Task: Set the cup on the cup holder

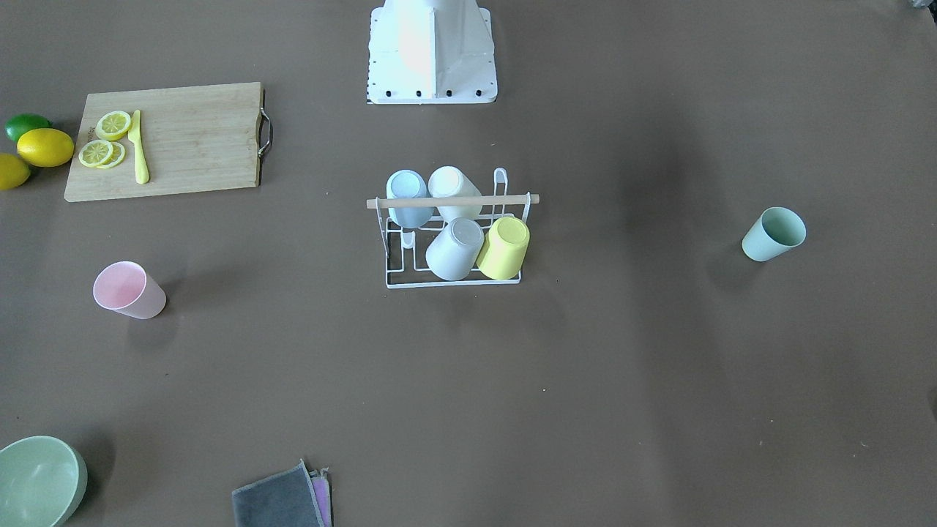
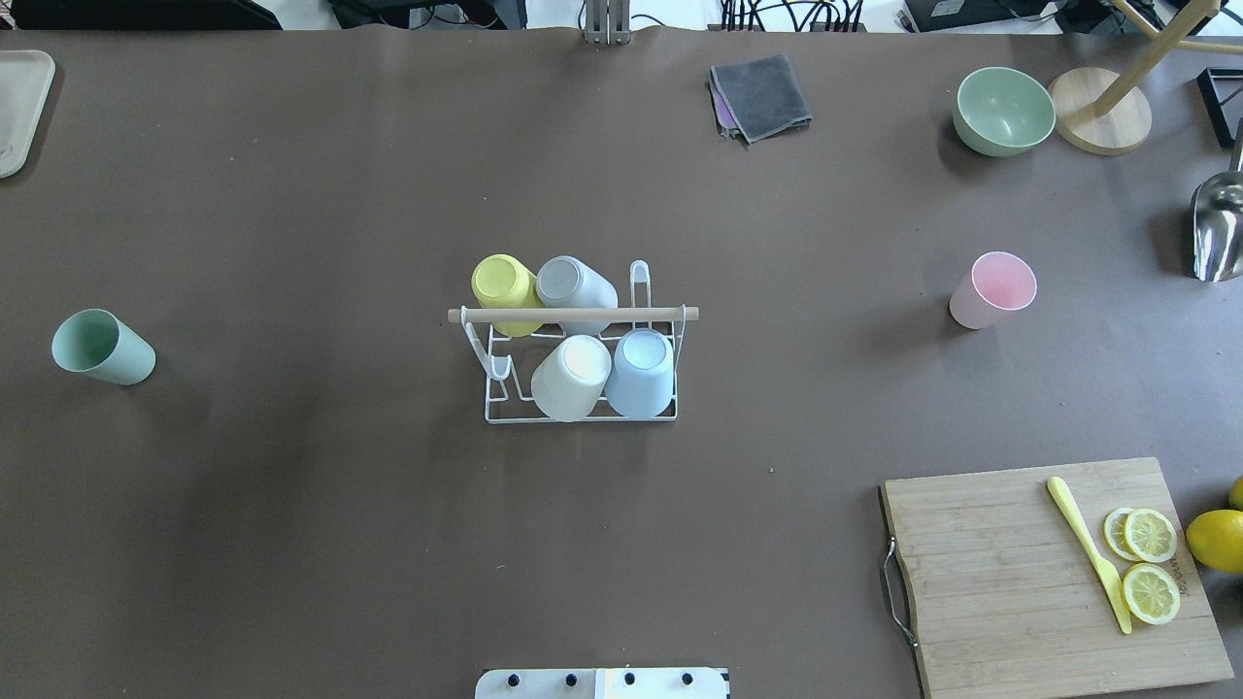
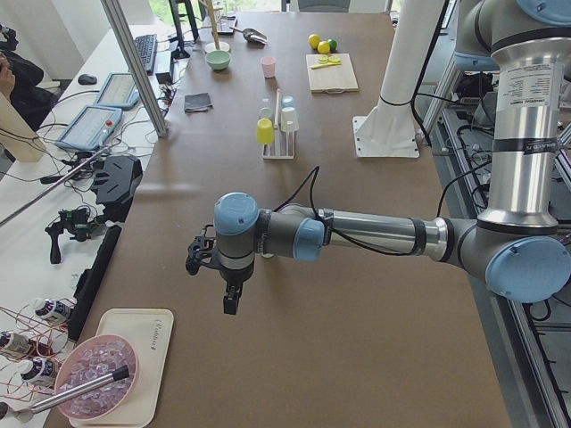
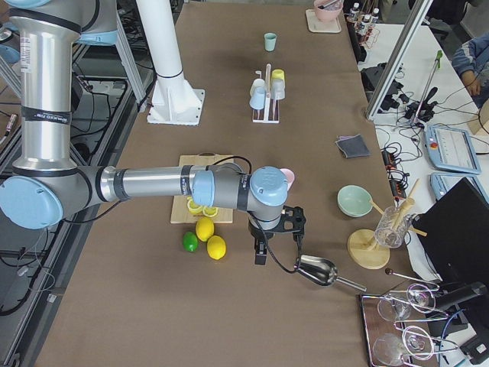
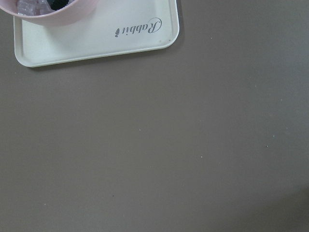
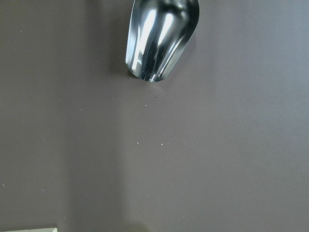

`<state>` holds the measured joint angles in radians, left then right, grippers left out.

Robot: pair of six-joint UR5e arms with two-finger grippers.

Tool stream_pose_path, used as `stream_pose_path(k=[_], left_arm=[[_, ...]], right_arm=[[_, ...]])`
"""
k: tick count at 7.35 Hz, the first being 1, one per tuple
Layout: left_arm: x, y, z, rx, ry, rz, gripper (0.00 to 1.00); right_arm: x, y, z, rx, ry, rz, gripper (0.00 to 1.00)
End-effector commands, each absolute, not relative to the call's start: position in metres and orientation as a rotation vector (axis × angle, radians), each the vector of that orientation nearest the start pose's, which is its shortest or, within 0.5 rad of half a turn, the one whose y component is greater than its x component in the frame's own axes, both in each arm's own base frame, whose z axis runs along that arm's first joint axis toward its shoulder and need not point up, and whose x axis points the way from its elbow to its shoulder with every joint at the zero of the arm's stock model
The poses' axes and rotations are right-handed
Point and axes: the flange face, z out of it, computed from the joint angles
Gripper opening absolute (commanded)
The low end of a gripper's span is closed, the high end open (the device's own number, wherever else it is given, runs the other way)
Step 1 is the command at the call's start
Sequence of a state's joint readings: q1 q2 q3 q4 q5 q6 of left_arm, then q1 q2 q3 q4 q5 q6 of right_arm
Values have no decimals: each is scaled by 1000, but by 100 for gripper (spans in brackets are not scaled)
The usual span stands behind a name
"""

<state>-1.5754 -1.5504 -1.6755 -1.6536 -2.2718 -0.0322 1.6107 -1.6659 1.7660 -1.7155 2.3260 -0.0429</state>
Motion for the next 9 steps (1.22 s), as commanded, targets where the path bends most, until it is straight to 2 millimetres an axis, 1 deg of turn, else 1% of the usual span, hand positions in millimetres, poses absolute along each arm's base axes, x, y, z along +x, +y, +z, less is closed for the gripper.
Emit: stream_pose_path(k=[1,2,3,4,5,6,7,8,9], left_arm=[[-71,-493,614,149,701,23,98],[-71,-493,615,146,701,22,98],[-71,-493,615,146,701,22,98],[-71,-493,615,146,701,22,98],[-71,-493,615,146,701,22,98],[-71,-493,615,146,700,22,98],[-71,-493,615,146,700,22,98],[-71,-493,614,148,700,22,98],[-71,-493,614,148,700,22,98]], right_arm=[[83,-443,627,-18,-751,15,100],[83,-443,629,-21,-736,12,100],[83,-438,641,-40,-731,18,100],[82,-441,663,-66,-744,24,100],[82,-442,662,-57,-745,19,100],[82,-444,653,-43,-744,21,100],[83,-450,650,-36,-743,18,100],[83,-462,646,-29,-736,12,100],[83,-463,646,-29,-741,17,100]])
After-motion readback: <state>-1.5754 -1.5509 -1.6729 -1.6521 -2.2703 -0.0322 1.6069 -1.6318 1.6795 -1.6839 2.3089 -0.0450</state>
